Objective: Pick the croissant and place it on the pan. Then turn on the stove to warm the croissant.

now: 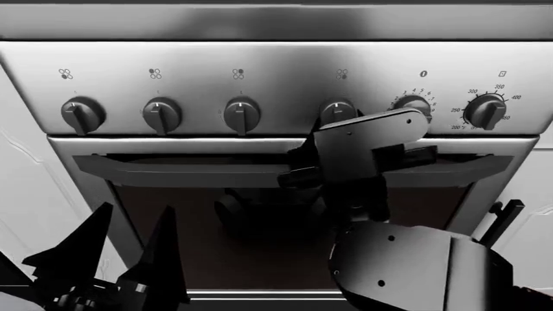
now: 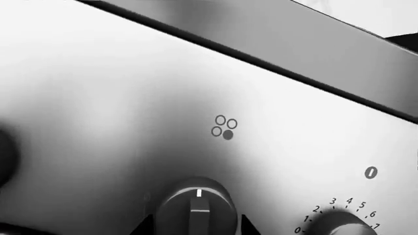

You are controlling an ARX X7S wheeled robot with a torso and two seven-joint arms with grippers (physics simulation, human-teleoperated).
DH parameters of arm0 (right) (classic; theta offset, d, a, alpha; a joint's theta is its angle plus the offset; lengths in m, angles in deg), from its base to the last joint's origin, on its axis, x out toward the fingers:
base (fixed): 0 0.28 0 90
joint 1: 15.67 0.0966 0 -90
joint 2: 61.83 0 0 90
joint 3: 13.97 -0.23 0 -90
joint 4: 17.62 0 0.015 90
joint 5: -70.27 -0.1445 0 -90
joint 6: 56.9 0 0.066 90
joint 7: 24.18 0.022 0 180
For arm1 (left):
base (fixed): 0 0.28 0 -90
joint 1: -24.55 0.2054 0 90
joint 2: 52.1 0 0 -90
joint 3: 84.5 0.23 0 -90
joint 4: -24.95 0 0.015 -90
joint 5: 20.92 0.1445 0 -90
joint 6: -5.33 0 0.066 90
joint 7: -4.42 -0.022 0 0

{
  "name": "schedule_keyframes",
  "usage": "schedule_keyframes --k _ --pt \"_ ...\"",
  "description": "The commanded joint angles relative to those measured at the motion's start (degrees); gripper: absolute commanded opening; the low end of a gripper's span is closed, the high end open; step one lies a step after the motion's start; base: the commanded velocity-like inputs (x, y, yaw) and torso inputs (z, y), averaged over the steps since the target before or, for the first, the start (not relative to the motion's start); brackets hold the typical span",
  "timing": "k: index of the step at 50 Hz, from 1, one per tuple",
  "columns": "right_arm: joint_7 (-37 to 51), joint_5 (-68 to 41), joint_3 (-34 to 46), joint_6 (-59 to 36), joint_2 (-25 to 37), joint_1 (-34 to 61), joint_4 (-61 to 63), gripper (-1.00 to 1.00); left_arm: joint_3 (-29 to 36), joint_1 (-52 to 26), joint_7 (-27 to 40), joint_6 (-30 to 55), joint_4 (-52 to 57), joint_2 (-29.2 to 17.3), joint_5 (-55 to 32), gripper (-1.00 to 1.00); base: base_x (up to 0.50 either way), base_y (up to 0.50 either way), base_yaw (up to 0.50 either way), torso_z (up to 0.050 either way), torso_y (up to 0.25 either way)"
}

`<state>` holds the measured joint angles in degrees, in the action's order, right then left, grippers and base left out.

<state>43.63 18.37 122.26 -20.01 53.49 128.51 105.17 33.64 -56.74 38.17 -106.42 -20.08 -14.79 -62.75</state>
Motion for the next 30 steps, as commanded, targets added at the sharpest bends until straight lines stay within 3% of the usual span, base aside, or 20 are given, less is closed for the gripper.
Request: schedule_keyframes --k 1,30 --pt "-2.13 -0.93 2.16 -2.70 0.55 2.38 0.52 -1.00 0.04 -0.05 -0.03 0.07 -0.08 0.10 -0.01 1.00 0.00 0.00 0.00 0.000 0.000" --pt "-2.31 -2.31 5.06 -10.81 3.31 7.46 2.53 -1.00 0.23 -0.05 -0.12 0.27 -0.09 0.29 0.10 1.00 0.00 0.00 0.00 0.000 0.001"
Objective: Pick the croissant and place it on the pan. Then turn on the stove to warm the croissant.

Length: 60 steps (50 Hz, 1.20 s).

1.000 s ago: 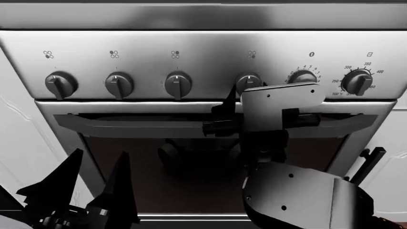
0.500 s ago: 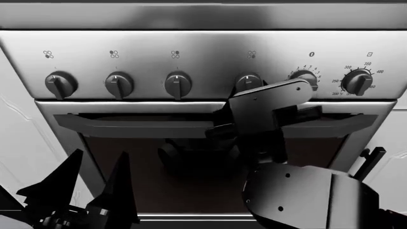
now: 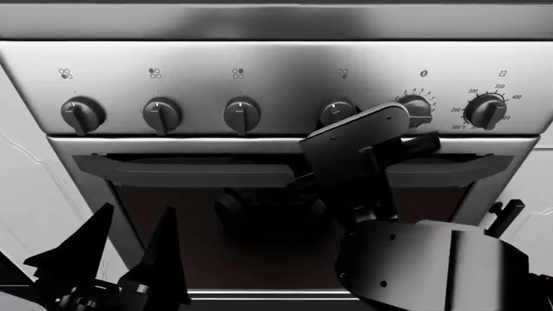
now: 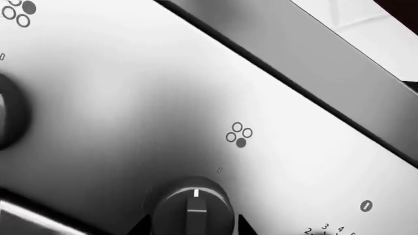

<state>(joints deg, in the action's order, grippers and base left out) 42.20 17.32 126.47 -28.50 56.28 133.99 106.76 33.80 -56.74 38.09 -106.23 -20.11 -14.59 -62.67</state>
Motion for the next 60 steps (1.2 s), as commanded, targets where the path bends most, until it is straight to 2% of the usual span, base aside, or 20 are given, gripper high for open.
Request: schedule_keyframes --k 1,35,45,46,60 --pt "-0.93 -1.35 0.90 -2.51 0.58 2.13 0.97 -1.00 0.07 -0.06 -0.05 0.09 -0.07 0.10 0.00 1.00 0.00 0.00 0.00 0.000 0.000" --pt "-0.76 -1.34 5.19 -9.50 1.22 6.78 2.06 -1.00 0.24 -0.24 -0.13 0.39 -0.03 0.27 -0.08 1.00 0.00 0.00 0.00 0.000 0.002" --pt "-0.62 -3.02 3.73 -9.26 1.06 6.40 2.19 -1.00 0.22 -0.31 -0.30 0.29 -0.04 0.15 -0.70 1.00 0.00 0.00 0.00 0.000 0.003" --pt "-0.60 -3.20 3.59 -9.25 1.04 6.32 2.14 1.00 0.23 -0.33 -0.36 0.25 -0.07 0.14 -0.93 1.00 0.00 0.00 0.00 0.000 0.000" --pt "0.55 -5.67 2.39 -10.34 0.73 5.98 2.84 1.00 0.32 -0.19 -0.40 0.21 -0.01 0.17 -1.17 1.00 0.00 0.00 0.00 0.000 0.000"
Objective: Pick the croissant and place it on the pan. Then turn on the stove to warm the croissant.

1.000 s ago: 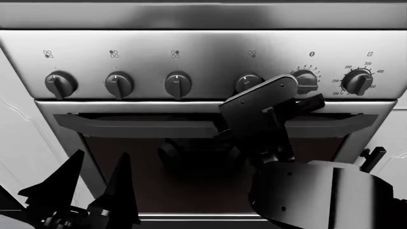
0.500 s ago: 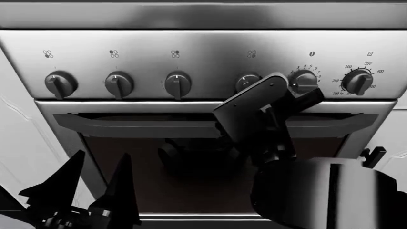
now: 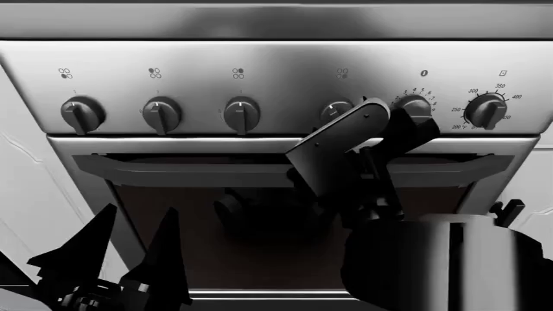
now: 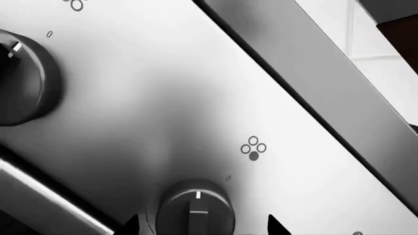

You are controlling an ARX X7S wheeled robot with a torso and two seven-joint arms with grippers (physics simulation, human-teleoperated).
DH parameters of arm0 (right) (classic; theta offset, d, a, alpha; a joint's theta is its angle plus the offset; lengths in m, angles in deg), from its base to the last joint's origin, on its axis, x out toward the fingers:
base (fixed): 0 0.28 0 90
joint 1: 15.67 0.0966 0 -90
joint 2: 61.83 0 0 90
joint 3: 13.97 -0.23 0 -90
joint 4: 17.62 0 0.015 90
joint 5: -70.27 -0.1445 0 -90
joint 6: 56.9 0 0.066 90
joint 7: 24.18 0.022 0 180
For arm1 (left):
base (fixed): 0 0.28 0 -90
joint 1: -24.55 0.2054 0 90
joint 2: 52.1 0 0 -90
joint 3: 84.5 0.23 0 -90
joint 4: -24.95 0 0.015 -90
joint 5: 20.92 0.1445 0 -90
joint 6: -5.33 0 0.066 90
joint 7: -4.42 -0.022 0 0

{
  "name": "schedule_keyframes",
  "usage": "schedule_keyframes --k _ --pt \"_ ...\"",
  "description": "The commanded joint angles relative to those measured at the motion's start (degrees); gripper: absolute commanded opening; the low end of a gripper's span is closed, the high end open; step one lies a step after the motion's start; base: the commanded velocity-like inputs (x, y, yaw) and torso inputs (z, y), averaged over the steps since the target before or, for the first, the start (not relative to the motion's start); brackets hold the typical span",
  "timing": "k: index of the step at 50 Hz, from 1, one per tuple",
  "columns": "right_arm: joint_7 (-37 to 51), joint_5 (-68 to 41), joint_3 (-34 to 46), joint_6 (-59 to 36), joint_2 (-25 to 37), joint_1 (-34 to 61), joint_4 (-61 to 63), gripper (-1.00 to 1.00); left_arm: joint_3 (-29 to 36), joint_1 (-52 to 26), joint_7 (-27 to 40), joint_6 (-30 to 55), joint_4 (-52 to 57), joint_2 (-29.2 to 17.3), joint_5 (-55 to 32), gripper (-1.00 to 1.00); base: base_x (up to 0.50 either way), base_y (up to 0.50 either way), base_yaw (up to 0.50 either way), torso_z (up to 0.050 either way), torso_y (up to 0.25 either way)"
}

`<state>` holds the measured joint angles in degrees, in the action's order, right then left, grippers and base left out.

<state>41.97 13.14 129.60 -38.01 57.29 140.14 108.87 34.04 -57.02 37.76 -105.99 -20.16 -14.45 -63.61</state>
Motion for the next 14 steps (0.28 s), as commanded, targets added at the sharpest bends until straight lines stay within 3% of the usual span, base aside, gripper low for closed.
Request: schedule_keyframes --k 1,14 --pt "0.87 -1.60 -0.80 -0.87 -0.27 -0.20 0.78 1.00 0.10 0.08 -0.09 -0.03 0.00 0.05 -0.24 1.00 0.00 0.00 0.00 0.000 0.000" --pt "4.92 -6.39 -3.81 -3.13 -0.24 -0.92 3.86 1.00 0.44 -0.18 -0.03 0.60 -0.26 0.45 0.35 1.00 0.00 0.00 0.00 0.000 0.000"
